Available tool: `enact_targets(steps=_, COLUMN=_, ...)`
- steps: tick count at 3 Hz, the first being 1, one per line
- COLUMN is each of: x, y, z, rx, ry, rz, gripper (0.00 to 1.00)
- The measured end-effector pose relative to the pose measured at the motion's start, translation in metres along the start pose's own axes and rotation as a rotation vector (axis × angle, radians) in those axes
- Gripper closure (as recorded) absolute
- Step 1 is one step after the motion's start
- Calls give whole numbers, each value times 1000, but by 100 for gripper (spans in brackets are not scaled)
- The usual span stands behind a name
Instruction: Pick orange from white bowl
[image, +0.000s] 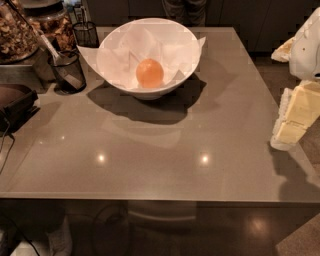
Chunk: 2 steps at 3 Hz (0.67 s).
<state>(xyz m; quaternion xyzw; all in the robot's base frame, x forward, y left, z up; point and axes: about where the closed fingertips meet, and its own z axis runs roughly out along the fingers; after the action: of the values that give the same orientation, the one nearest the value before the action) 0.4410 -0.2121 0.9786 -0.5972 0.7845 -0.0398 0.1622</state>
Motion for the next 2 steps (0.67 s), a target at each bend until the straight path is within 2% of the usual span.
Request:
enact_targets(steps=1, x=-33, y=-6, z=1, rx=-1, ry=-16, rz=-13, gripper=0)
enact_targets(steps=2, x=-86, y=-13, z=9, rx=-16, ry=-19, rz=-80, gripper=0)
